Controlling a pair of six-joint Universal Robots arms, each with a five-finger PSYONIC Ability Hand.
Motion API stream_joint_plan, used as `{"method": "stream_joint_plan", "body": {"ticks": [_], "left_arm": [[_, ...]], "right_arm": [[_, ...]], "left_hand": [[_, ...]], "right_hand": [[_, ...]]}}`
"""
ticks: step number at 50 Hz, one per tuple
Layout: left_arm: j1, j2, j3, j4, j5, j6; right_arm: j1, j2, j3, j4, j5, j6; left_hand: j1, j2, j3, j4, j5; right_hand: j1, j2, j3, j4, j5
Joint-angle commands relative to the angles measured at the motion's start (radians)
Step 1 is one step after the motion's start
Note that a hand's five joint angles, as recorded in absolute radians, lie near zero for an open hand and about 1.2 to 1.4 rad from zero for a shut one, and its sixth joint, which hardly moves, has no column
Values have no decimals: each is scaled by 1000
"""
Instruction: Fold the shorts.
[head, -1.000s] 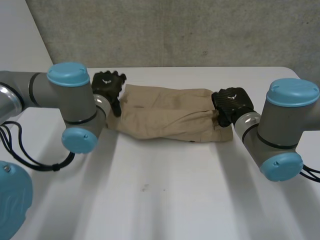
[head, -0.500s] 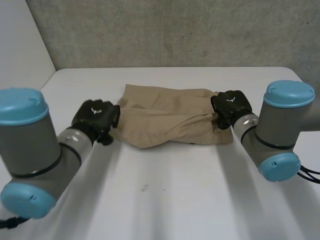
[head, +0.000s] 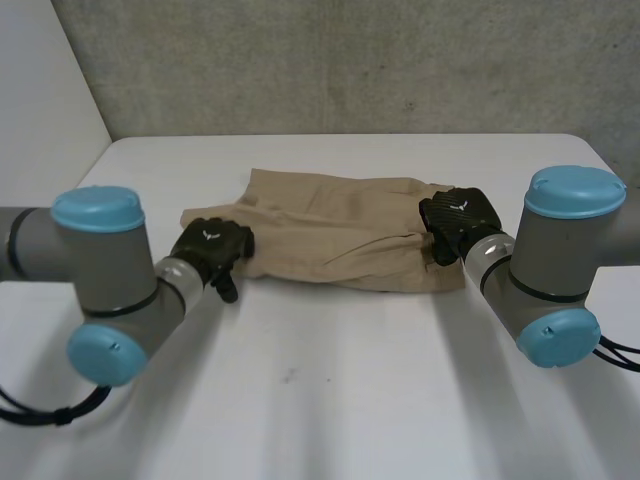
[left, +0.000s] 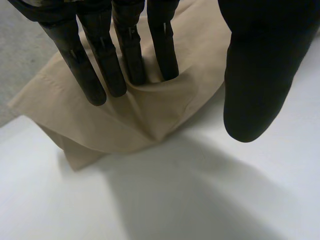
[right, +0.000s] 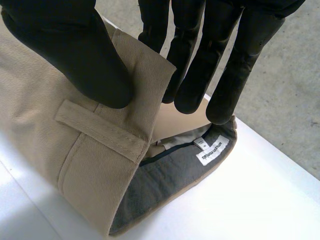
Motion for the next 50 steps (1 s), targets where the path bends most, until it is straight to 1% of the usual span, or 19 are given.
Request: {"method": "stream_joint_plan", "body": {"ticks": [1,5,9,13,21,30,32,36,37,40,41,43,44,47,48,50], "left_arm": [[-36,-125,211,-13,-34,4],[-57,-180,296,-22,-34,4],[-59,-230,363,-30,-37,4],[-59,-271,425,-30,-57,5],[-56,-334,518,-28,-101,10],[-53,-394,587,-22,-100,12],[-51,-401,598,-22,-100,12],[-50,-408,604,-23,-101,13],[-48,-402,600,-29,-102,15],[-59,-392,585,-43,-100,13],[-62,-366,554,-83,-100,15],[-60,-319,519,-127,-98,16],[-59,-241,465,-195,-94,16],[-59,-136,381,-292,-88,15],[-60,-69,327,-345,-88,15],[-62,-5,269,-393,-88,16]], "right_arm": [[0,2,4,1,-1,-1],[0,2,4,1,-3,-2],[0,3,2,1,-4,-2],[0,11,2,1,-4,-2],[0,15,2,1,-4,-4],[0,12,2,13,-4,-2],[0,12,1,15,-4,-2],[-1,8,1,19,-4,-2],[-1,8,1,19,-4,-4],[-1,2,-2,24,-4,-13],[-1,-1,-2,27,-4,-19],[-1,-17,-8,51,-4,-53],[-1,-23,-8,63,-4,-68],[0,-55,-10,139,-4,-145],[0,-64,-10,162,-4,-166],[0,-87,-4,220,-3,-217]], "left_hand": [[23,31,25,43,51],[32,40,34,52,60],[50,58,52,70,78],[73,81,75,93,101],[199,207,201,219,227],[240,249,243,261,269],[278,287,281,299,307],[519,527,521,539,547],[676,685,678,696,705],[821,830,823,841,850],[848,856,850,868,876],[848,856,850,868,876],[848,856,850,868,876],[848,856,850,868,876],[848,856,850,868,876],[848,856,850,868,876]], "right_hand": [[421,218,204,205,230],[421,218,204,205,230],[421,218,204,205,230],[421,218,204,205,230],[421,218,204,205,230],[421,218,204,205,230],[421,218,204,205,230],[421,218,204,205,230],[421,218,204,205,230],[421,218,204,205,230],[421,218,204,205,230],[421,218,204,205,230],[421,218,204,205,230],[421,218,204,205,230],[421,218,204,205,230],[421,218,204,205,230]]}}
